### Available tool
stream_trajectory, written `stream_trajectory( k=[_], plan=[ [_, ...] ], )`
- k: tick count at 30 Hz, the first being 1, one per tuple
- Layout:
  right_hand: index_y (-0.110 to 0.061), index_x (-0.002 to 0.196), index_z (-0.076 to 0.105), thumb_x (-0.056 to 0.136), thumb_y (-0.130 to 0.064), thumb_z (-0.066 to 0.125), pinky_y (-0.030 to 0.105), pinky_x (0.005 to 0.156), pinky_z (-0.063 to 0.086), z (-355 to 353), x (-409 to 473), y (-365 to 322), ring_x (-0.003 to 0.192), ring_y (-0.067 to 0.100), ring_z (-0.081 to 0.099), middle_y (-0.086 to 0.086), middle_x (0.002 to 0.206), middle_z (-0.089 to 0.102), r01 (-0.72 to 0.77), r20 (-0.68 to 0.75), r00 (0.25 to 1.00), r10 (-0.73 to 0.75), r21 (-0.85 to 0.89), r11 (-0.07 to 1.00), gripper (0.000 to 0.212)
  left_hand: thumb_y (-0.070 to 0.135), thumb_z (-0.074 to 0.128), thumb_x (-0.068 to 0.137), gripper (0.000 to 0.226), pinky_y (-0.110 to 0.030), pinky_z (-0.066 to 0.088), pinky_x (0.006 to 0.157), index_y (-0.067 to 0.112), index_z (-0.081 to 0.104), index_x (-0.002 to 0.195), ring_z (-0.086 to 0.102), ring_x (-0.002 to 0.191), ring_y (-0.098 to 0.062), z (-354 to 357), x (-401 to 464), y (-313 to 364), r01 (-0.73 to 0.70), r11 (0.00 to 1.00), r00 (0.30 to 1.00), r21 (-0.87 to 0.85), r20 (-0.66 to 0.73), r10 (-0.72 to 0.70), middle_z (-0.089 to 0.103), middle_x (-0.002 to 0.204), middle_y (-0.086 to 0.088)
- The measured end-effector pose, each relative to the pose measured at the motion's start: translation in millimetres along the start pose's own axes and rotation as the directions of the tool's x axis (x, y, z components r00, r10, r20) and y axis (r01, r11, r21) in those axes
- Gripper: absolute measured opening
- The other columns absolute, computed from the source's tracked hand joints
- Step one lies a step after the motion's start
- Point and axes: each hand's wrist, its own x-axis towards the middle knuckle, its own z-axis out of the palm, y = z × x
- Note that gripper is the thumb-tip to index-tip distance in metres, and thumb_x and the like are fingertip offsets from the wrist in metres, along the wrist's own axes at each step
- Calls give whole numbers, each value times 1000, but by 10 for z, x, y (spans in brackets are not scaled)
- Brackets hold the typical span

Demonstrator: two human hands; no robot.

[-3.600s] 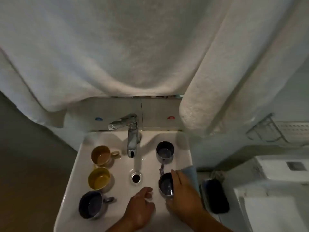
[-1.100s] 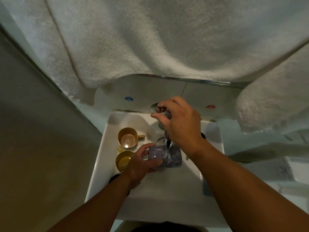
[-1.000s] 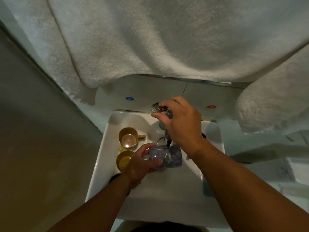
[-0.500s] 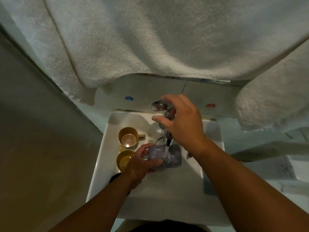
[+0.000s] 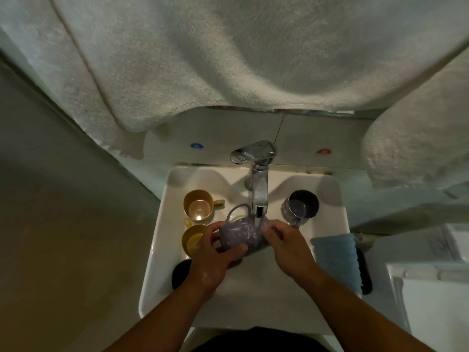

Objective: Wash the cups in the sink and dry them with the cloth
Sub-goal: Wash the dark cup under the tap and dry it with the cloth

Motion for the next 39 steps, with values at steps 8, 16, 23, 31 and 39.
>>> stream_trajectory(
  k=[8, 16, 23, 31, 39],
  plan=[
    [-21, 84, 71, 90, -14, 73, 10, 63, 46, 37, -5, -145, 71, -3, 65, -9, 75, 72, 6, 138, 990, -31, 182, 983, 10, 10, 84, 77, 64, -37, 62, 71, 32, 54, 129, 67, 109, -31, -189, -28, 56, 1, 1000, 1000, 30, 17, -2, 61, 129, 0],
    [-17, 89, 71, 95, -12, 66, 10, 59, 45, -48, -17, -165, 69, -1, 63, -14, 73, 69, -9, 251, 967, -44, 205, 979, 9, 13, 93, 64, 74, -55, 61, 82, 28, 59, 127, 68, 111, -34, -295, -40, 68, 63, 998, 995, -28, 81, -61, 64, 129, -5],
    [-16, 92, 73, 95, -11, 65, 14, 67, 50, -107, 6, -212, 79, 2, 67, -9, 80, 72, -1, 290, 955, -62, 212, 977, 9, 21, 91, 62, 76, -53, 61, 82, 26, 57, 129, 69, 108, -35, -321, -61, 142, 57, 998, 991, 12, 117, -58, 66, 127, -6],
    [-21, 88, 72, 96, -11, 65, 21, 70, 52, -126, 33, -188, 79, 3, 67, -11, 81, 72, 65, 313, 943, -113, 160, 985, 14, 29, 93, 58, 79, -52, 61, 79, 29, 58, 129, 70, 104, -35, -350, -35, 183, 42, 998, 990, 51, 134, -48, 66, 125, -5],
    [-11, 97, 72, 98, -18, 62, 22, 63, 52, -97, 17, -131, 75, 13, 66, 0, 83, 72, 2, 261, 963, -61, 221, 975, 12, 22, 93, 62, 76, -54, 62, 80, 36, 58, 128, 67, 111, -31, -320, -8, 179, 6, 992, 989, 129, 145, -25, 60, 131, -1]
  ],
)
